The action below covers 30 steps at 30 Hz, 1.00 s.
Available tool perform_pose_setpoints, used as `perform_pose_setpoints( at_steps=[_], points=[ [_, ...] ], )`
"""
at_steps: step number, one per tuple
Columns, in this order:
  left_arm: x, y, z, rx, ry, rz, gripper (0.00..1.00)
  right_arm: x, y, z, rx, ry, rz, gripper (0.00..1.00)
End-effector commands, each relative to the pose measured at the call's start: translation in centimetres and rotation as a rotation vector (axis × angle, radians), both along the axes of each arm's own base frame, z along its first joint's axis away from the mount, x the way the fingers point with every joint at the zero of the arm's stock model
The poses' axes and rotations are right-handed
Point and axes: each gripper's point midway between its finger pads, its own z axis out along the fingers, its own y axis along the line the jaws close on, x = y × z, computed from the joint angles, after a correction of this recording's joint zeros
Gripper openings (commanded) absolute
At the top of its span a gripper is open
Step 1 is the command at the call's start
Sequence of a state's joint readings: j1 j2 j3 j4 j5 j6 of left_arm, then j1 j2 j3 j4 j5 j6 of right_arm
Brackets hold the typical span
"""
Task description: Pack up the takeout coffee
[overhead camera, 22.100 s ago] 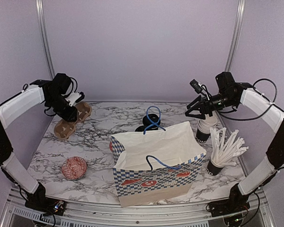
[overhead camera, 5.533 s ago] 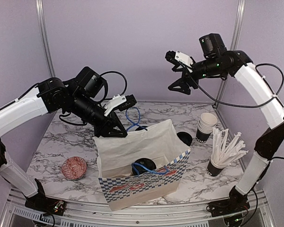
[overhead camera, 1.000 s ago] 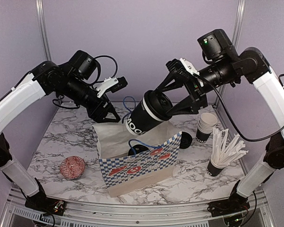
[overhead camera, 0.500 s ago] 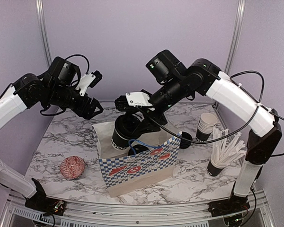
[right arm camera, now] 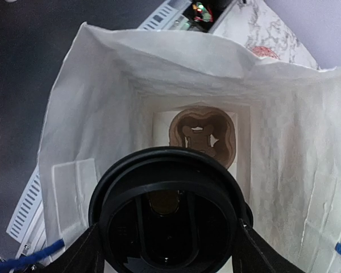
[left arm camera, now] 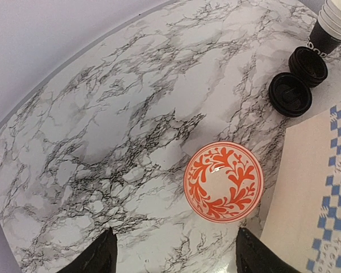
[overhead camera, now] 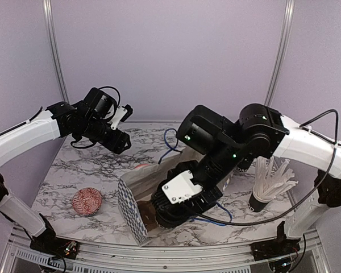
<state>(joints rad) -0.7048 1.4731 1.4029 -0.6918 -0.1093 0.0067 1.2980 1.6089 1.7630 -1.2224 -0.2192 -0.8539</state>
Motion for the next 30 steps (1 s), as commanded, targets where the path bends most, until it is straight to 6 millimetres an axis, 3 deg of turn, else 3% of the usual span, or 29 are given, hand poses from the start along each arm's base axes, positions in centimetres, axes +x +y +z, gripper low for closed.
perform_pose_setpoints(
  at_steps=[1, 6, 12, 21, 26, 30],
  points=[
    [-0.1, -2.4, -0.5, -0.09, 0.01, -0.09, 0.72, -3.0, -1.5, -0.6, 0.003, -0.124, 0.073, 0.52],
    [-0.8, -3.5, -2.4, -0.126, 0.075, -0.127, 0.72, -5.8, -2.5, -2.4, -0.048, -0.191, 0.158, 0.52],
    [-2.3, -3.9, -4.3, -0.163, 0.164, -0.134, 0.71, -6.4, -3.3, -3.4, -0.059, -0.189, 0.173, 0.51],
    [-6.0, -1.4, -1.9, -0.27, 0.181, -0.07, 0.7, -4.7, 0.5, -0.9, 0.099, -0.236, 0.092, 0.5],
    [-8.4, -0.5, -1.3, -0.327, 0.212, -0.026, 0.69, -3.6, 2.5, -0.1, 0.153, -0.137, 0.022, 0.5],
    [-11.4, -0.7, 0.1, -0.358, 0.217, -0.039, 0.68, -0.7, 3.3, 0.9, 0.18, -0.087, -0.066, 0.5]
  ],
)
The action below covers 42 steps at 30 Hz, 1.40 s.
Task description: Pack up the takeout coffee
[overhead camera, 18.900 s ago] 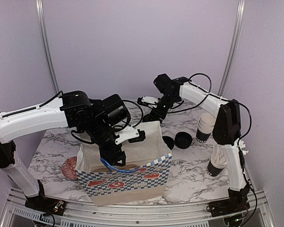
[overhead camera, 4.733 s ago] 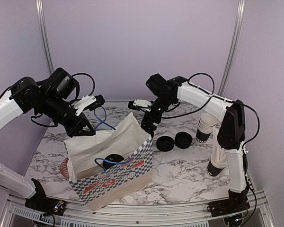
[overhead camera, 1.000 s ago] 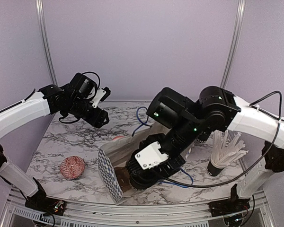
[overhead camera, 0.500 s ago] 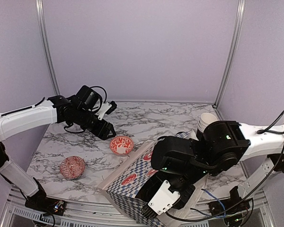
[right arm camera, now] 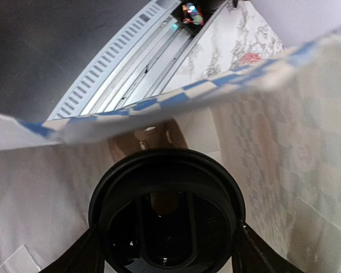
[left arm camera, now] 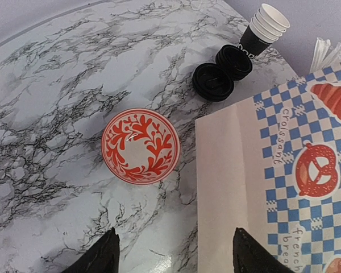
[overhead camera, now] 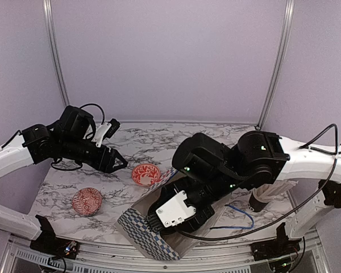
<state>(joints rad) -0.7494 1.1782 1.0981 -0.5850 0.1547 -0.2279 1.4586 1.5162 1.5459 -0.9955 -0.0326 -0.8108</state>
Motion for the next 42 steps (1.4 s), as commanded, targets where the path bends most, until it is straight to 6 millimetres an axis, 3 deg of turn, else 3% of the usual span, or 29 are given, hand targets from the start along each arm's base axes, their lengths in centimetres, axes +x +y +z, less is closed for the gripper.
perform_pose_setpoints(
  at_steps=[1, 4, 8, 11, 15, 18, 22, 25, 29, 33, 37, 42],
  points=[
    [-4.1, -0.2, 0.8, -0.037, 0.05, -0.01, 0.67, 2.9, 2.4, 3.1, 0.122, 0.083, -0.102, 0.5],
    [-7.1, -0.3, 1.5, -0.061, 0.059, -0.051, 0.58, 4.3, 2.2, 2.5, 0.11, 0.087, -0.129, 0.5],
    [-12.0, -0.9, 1.3, -0.114, 0.159, -0.155, 0.28, 5.1, 0.9, 1.3, 0.083, 0.085, -0.163, 0.5],
    [-13.9, -0.1, 0.4, -0.082, 0.211, -0.152, 0.11, 6.5, 0.2, 0.9, 0.08, 0.091, -0.211, 0.5],
    [-14.3, 1.6, 1.1, -0.074, 0.231, -0.093, 0.0, 8.7, -0.2, 0.3, 0.071, 0.096, -0.265, 0.5],
    [-17.3, 1.0, 1.4, -0.119, 0.324, -0.2, 0.0, 9.2, -0.2, 0.1, 0.067, 0.104, -0.276, 0.5],
    [-21.3, -1.6, -1.0, -0.133, 0.43, -0.371, 0.0, 9.1, 0.0, 0.3, 0.07, 0.112, -0.272, 0.5],
    [-21.0, -4.8, -0.2, -0.218, 0.366, -0.444, 0.0, 8.9, 0.1, 0.7, 0.073, 0.118, -0.26, 0.5],
    [-18.2, -7.4, 0.0, -0.24, 0.205, -0.424, 0.05, 7.9, -0.3, 1.5, 0.077, 0.153, -0.223, 0.5],
    [-13.6, -7.7, -0.4, -0.234, 0.094, -0.3, 0.05, 6.3, -0.7, 2.4, 0.083, 0.191, -0.173, 0.5],
    [-10.1, -7.4, 0.6, -0.268, 0.01, -0.244, 0.06, 5.0, -0.5, 2.5, 0.075, 0.201, -0.131, 0.5],
    [-6.6, -8.0, 1.5, -0.244, -0.061, -0.249, 0.08, 5.8, 0.7, 2.5, 0.082, 0.173, -0.156, 0.5]
  ],
)
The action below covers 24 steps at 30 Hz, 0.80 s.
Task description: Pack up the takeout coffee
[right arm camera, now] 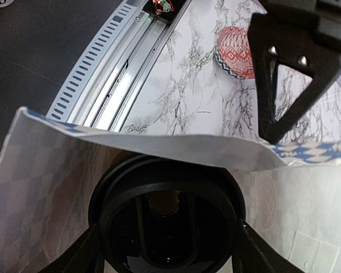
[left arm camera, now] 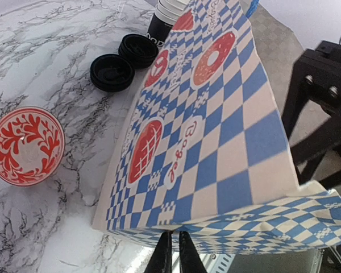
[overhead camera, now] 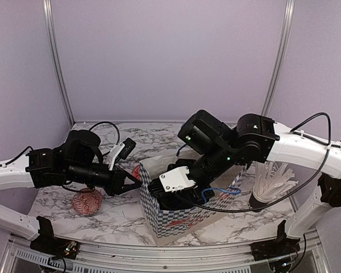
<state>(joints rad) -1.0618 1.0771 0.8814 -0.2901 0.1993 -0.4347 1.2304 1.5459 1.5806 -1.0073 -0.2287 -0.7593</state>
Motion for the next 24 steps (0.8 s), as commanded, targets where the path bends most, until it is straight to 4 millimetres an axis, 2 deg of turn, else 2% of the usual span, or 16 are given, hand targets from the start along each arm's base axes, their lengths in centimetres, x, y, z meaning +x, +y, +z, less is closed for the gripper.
perform_pose_setpoints(
  at_steps=[1, 4, 6, 11, 14, 16, 20, 24],
  points=[
    [3.2, -1.4, 2.1, -0.023, -0.128, -0.02, 0.09, 0.6, 1.4, 2.2, 0.052, -0.033, -0.015, 0.5],
    [4.7, -1.3, 2.4, -0.002, -0.146, -0.012, 0.12, 2.0, 1.8, 2.6, 0.057, -0.076, -0.054, 0.5],
    [5.3, -0.6, 3.0, 0.023, -0.17, 0.005, 0.17, 2.5, 1.6, 2.9, 0.053, -0.091, -0.065, 0.5],
    [6.5, 1.4, 6.2, 0.047, -0.283, 0.065, 0.32, 2.5, 0.4, 2.9, 0.022, -0.088, -0.078, 0.5],
    [8.1, 2.6, 7.9, 0.071, -0.355, 0.148, 0.39, 1.3, -0.9, 2.5, 0.007, -0.087, -0.054, 0.5],
    [10.1, 3.4, 8.2, 0.106, -0.387, 0.236, 0.46, -0.2, -1.9, 1.7, -0.025, -0.073, -0.014, 0.5],
    [13.4, 2.9, 6.7, 0.158, -0.381, 0.289, 0.49, -3.9, -3.6, -0.2, -0.081, -0.098, 0.095, 0.5],
    [15.9, 0.4, 4.5, 0.176, -0.342, 0.241, 0.47, -5.5, -4.6, -0.9, -0.106, -0.097, 0.145, 0.5]
  ],
)
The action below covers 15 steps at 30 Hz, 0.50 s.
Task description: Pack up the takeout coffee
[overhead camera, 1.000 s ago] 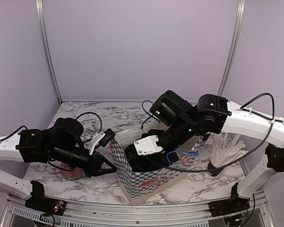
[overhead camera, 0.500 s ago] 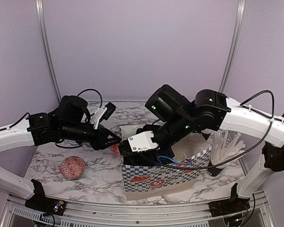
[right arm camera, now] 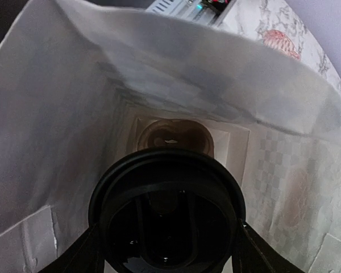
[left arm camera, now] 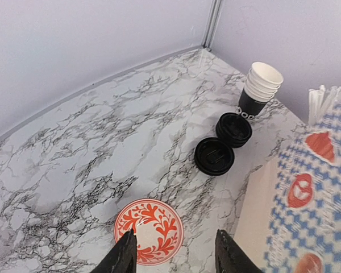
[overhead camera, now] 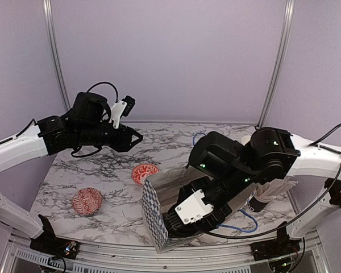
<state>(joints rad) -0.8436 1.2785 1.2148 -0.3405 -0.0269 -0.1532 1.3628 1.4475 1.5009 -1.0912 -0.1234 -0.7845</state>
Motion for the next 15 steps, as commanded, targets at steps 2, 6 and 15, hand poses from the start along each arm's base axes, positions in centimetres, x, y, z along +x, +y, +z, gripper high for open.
perform_pose_setpoints(
  at_steps=[2, 6, 15],
  points=[
    [2.8, -3.5, -3.6, 0.051, 0.069, -0.075, 0.48, -1.8, -1.8, -0.4, -0.034, -0.008, 0.062, 0.5],
    [2.9, -6.1, -6.2, 0.051, 0.155, -0.16, 0.49, -2.8, -2.6, -1.1, -0.048, -0.008, 0.088, 0.5],
    [3.3, -6.2, -7.6, 0.077, 0.174, -0.172, 0.53, -2.4, -2.6, -1.7, 0.01, -0.045, 0.078, 0.49]
  ],
)
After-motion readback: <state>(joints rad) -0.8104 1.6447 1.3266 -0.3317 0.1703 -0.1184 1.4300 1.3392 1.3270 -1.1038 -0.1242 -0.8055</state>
